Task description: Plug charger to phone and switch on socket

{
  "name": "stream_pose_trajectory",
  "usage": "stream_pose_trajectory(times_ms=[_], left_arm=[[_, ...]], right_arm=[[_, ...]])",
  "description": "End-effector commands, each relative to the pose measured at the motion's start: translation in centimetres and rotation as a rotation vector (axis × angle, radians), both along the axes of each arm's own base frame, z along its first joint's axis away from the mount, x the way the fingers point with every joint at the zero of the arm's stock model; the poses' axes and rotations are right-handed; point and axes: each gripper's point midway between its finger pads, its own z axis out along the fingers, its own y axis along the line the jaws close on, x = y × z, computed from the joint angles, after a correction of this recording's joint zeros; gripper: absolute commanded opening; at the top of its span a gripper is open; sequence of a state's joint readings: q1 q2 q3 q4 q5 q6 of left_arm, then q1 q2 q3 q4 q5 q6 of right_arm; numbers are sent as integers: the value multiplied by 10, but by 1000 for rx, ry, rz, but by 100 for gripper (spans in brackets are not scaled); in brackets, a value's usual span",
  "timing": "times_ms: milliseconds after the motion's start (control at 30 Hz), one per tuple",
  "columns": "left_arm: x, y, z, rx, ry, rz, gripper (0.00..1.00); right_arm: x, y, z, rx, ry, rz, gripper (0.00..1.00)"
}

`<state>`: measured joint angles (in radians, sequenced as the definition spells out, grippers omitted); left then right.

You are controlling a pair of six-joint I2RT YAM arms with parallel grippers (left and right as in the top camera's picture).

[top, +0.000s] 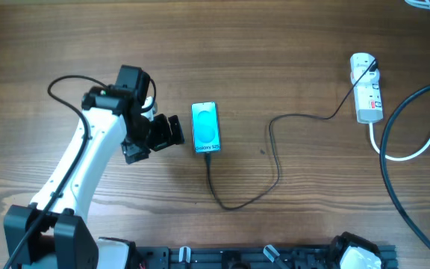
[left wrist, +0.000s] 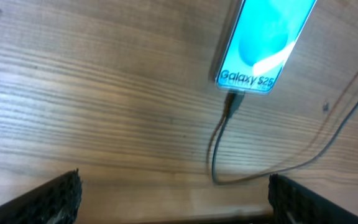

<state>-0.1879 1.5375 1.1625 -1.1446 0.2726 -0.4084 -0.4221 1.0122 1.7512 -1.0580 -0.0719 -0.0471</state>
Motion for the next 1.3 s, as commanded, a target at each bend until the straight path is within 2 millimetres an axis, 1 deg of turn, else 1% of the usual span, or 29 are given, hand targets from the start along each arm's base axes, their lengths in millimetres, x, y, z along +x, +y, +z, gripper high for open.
stream_pose_trajectory(times_ms=[0, 33, 67, 100, 133, 167, 200, 233, 267, 300, 367, 400, 433, 467, 500, 533, 600, 633, 667, 700, 800, 833, 867, 900, 967, 1100, 1133, 1200, 1267], left_arm=[[12, 0, -18, -13, -138, -5, 100], [33, -4, -19, -36, -262, -5, 100], [58, -9, -16, -61, -397, -4, 100], [79, -13, -7, -84, -521, -3, 100], [89, -14, 0, -94, -574, -2, 100], [97, -16, 11, -105, -630, -2, 100], [104, -17, 26, -117, -695, -2, 100], [113, -18, 44, -131, -775, 1, 100], [125, -16, 70, -147, -883, 10, 100], [131, -8, 91, -149, -961, 33, 100], [132, 19, 119, -128, -1044, 93, 100], [131, 30, 130, -117, -1077, 118, 100], [127, 43, 146, -104, -1124, 146, 100], [125, 47, 152, -100, -1139, 155, 100], [120, 56, 166, -91, -1190, 174, 100], [116, 59, 171, -87, -1212, 182, 100], [106, 61, 175, -87, -1236, 184, 100], [95, 60, 176, -88, -1258, 183, 100], [83, 61, 176, -89, -1281, 184, 100], [68, 63, 167, -86, -1299, 190, 100], [31, 63, 132, -84, -1323, 193, 100], [22, 63, 128, -85, -1344, 193, 100], [13, 63, 127, -88, -1378, 191, 100], [6, 62, 132, -91, -1414, 189, 100], [-9, 62, 143, -97, -1508, 185, 100], [-28, 61, 140, -106, -1626, 178, 100], [-32, 61, 141, -109, -1653, 176, 100], [-32, 63, 145, -104, -1690, 181, 100], [-31, 64, 141, -99, -1672, 185, 100]], right_arm=[[-7, 2, -19, 20, 64, -6, 100], [-1, -1, 0, -15, -14, -6, 100], [8, -5, 30, -69, -136, -7, 100], [15, -8, 53, -112, -232, -7, 100], [20, -11, 74, -150, -319, -8, 100], [24, -12, 107, -212, -459, -8, 100], [22, -11, 137, -276, -603, -9, 100], [16, -9, 166, -351, -770, -9, 100], [10, -6, 181, -406, -894, -10, 100], [6, -4, 184, -437, -965, -10, 100], [8, -5, 175, -457, -1011, -10, 100], [7, -5, 169, -461, -1020, -10, 99], [5, -4, 162, -464, -1026, -10, 100], [3, -3, 158, -467, -1033, -10, 100], [0, -1, 149, -472, -1044, -10, 100], [-2, 0, 145, -474, -1050, -10, 100], [-6, 1, 131, -474, -1050, -10, 100], [-8, 2, 117, -467, -1032, -10, 100], [-11, 3, 108, -463, -1024, -10, 100], [-14, 5, 94, -458, -1012, -10, 100], [-19, 7, 66, -445, -983, -10, 100], [-21, 8, 60, -443, -978, -9, 99], [-23, 9, 54, -441, -974, -10, 99], [-24, 9, 50, -440, -973, -10, 100], [-25, 10, 36, -435, -960, -9, 100], [-29, 12, 6, -423, -933, -10, 100], [-32, 13, 4, -424, -936, -9, 100], [-38, 16, 3, -429, -949, -9, 99], [-47, 20, 5, -440, -972, -10, 100]])
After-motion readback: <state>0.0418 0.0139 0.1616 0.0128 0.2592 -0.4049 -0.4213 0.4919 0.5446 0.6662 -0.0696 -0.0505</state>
